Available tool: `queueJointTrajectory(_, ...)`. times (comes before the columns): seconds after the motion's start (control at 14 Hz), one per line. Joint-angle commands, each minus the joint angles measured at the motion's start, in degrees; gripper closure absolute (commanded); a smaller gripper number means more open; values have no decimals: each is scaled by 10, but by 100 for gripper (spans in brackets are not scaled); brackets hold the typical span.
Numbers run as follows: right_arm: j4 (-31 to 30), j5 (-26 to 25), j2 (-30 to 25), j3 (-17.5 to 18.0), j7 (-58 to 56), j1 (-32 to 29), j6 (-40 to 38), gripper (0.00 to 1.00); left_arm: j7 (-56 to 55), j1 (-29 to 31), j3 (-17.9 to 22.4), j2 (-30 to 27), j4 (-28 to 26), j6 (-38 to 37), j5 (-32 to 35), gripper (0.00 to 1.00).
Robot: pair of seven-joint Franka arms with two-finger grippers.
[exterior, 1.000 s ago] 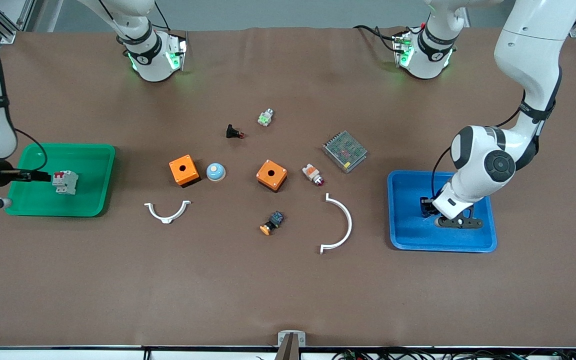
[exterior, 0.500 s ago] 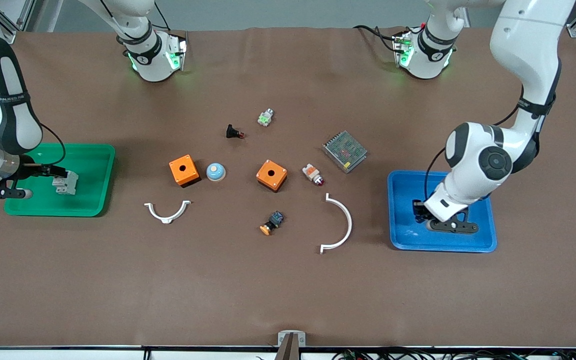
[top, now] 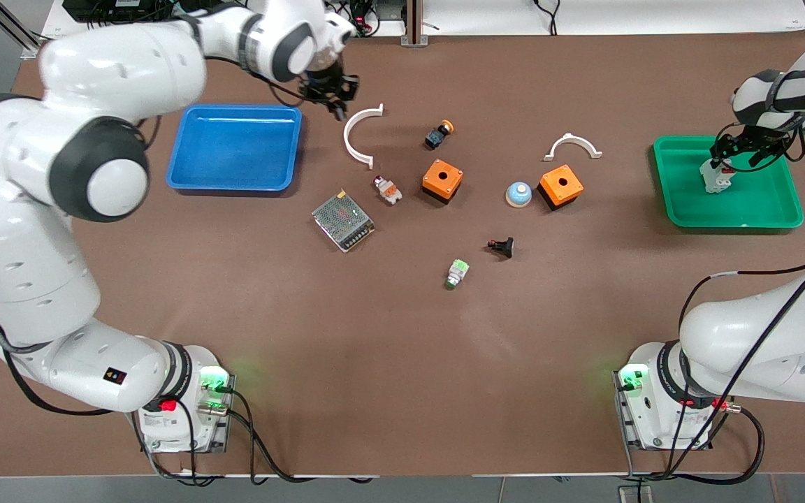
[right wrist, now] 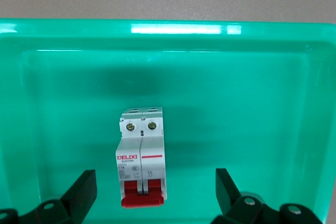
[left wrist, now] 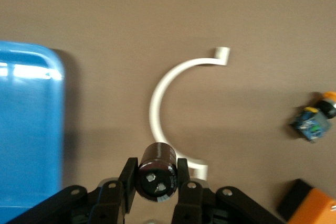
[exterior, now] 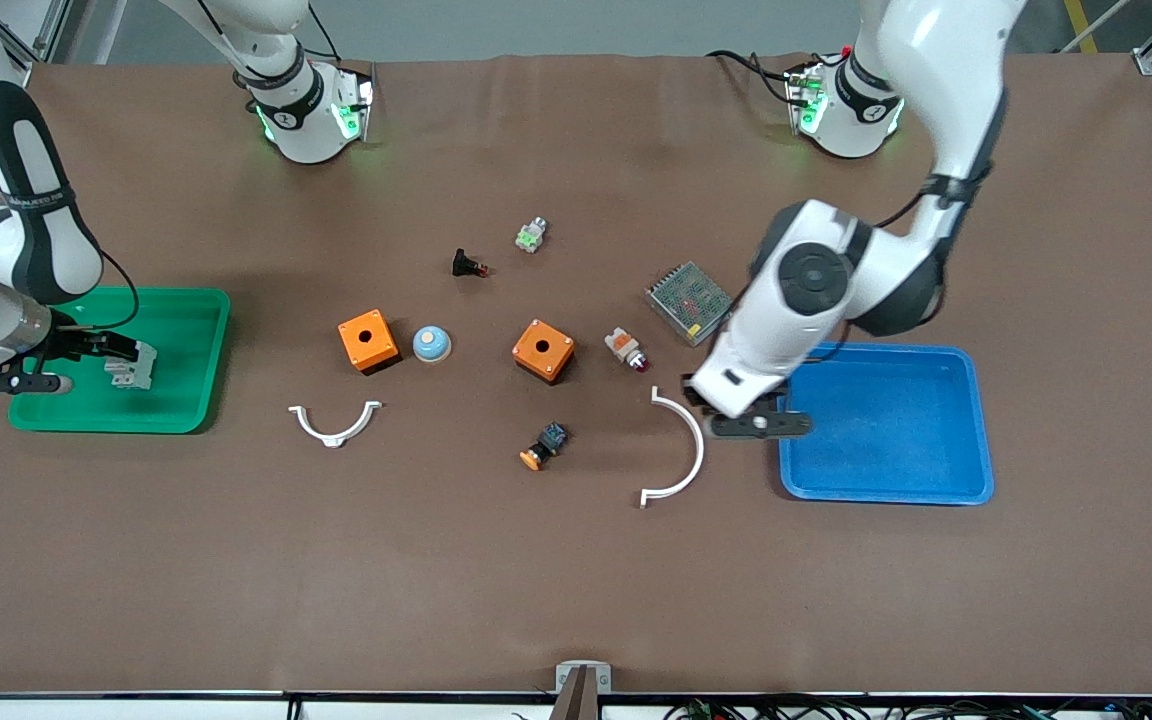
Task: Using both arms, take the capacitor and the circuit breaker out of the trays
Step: 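Set the capacitor inside the white arc while the right gripper lifts the breaker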
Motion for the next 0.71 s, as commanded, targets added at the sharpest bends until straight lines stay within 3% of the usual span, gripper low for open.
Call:
queueJointTrajectory(0.0,-8,12,4,10,-15,-11,15,5,-60,-36,10,93,101,-11,18,100)
queueJointTrajectory(0.14,-8,12,8,10,-15,-10,15,19,-102,-51,10,132,132,-10,54,100)
queueJointTrajectory(0.43,-7,12,9,10,-15,-10,15,55,-107,-50,10,167,136,7,69,96)
queueJointTrajectory(0.57,-6,12,9,10,-14,-7,13,68,-105,-49,12,173,136,18,70,86)
queueJointTrajectory(0.64,-5,12,8,10,-14,-5,12,71,-104,-49,17,175,136,25,69,75)
